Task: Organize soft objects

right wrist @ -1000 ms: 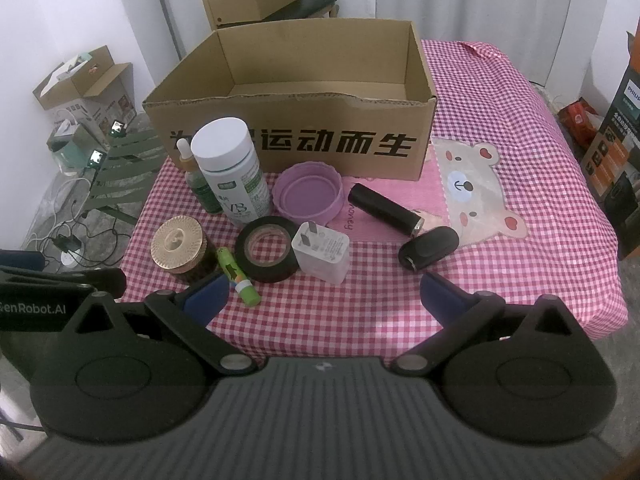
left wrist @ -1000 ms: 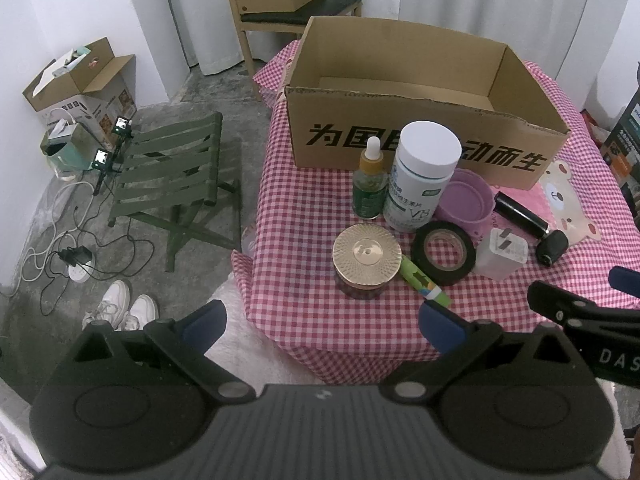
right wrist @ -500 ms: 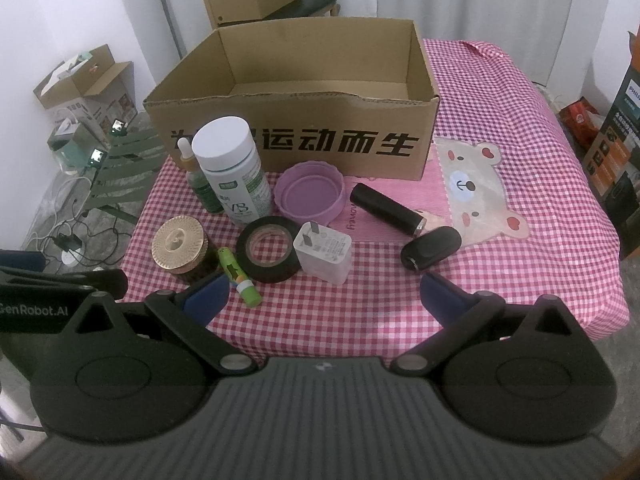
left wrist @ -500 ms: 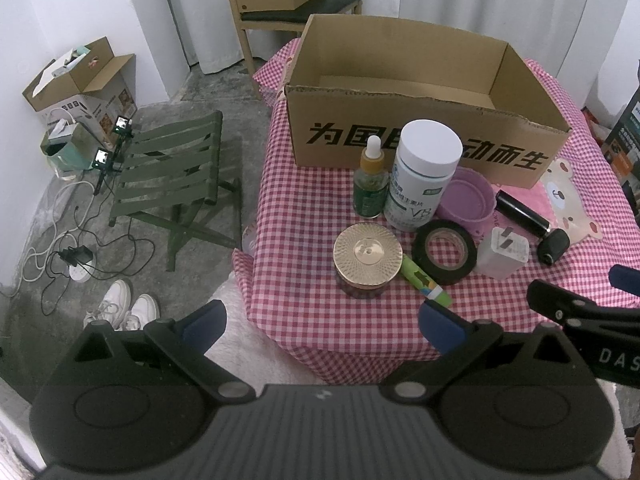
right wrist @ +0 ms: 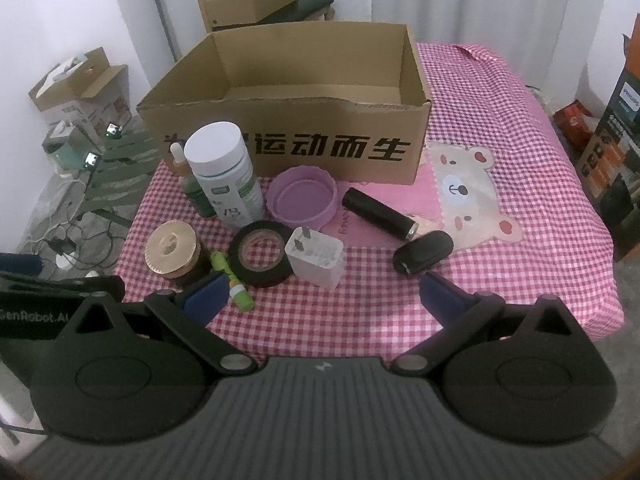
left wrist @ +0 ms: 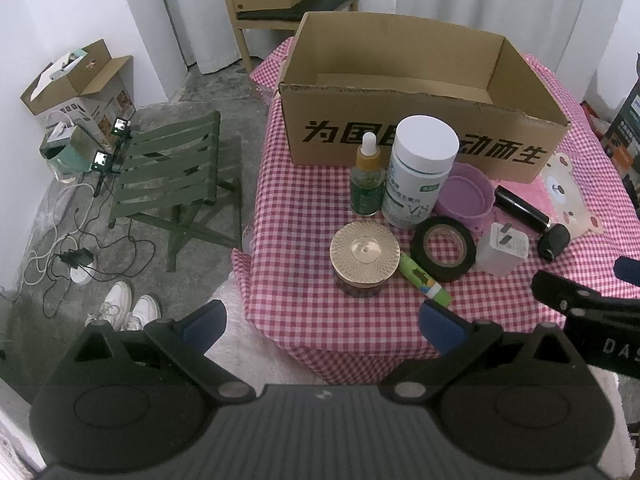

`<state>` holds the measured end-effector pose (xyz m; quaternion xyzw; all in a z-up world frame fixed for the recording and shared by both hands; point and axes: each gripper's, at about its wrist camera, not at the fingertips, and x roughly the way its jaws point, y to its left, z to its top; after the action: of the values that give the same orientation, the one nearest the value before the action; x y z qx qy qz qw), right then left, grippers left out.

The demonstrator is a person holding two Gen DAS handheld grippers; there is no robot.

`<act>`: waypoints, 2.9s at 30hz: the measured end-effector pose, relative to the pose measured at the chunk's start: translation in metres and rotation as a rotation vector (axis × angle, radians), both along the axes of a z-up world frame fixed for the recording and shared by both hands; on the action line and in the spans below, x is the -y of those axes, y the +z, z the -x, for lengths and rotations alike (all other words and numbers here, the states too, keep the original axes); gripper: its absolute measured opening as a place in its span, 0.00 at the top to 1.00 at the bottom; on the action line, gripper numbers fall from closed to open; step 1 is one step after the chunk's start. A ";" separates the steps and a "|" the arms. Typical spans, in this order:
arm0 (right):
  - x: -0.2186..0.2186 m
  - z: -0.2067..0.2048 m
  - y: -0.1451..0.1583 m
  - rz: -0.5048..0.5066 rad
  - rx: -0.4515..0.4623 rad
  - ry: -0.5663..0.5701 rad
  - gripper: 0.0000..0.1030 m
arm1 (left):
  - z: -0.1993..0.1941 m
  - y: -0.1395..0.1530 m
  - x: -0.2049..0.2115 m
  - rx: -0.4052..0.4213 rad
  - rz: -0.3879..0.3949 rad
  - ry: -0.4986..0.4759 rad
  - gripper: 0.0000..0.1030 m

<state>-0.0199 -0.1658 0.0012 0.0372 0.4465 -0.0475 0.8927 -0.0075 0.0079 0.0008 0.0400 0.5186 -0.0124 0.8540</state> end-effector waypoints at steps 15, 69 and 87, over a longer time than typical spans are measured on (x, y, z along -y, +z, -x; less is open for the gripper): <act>0.002 0.000 0.009 0.026 0.028 -0.009 0.01 | -0.003 0.000 0.009 -0.005 -0.007 0.001 0.00; -0.044 -0.104 -0.060 -0.459 -0.165 0.259 0.53 | -0.054 -0.061 0.019 0.024 0.030 -0.439 0.43; -0.043 -0.124 -0.094 -0.527 -0.229 0.222 0.59 | -0.071 -0.073 0.019 -0.045 0.121 -0.416 0.43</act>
<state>0.1045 -0.1229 -0.0933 0.2129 0.5426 0.1639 0.7958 0.0636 -0.0108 -0.0717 0.0946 0.5166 -0.2202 0.8220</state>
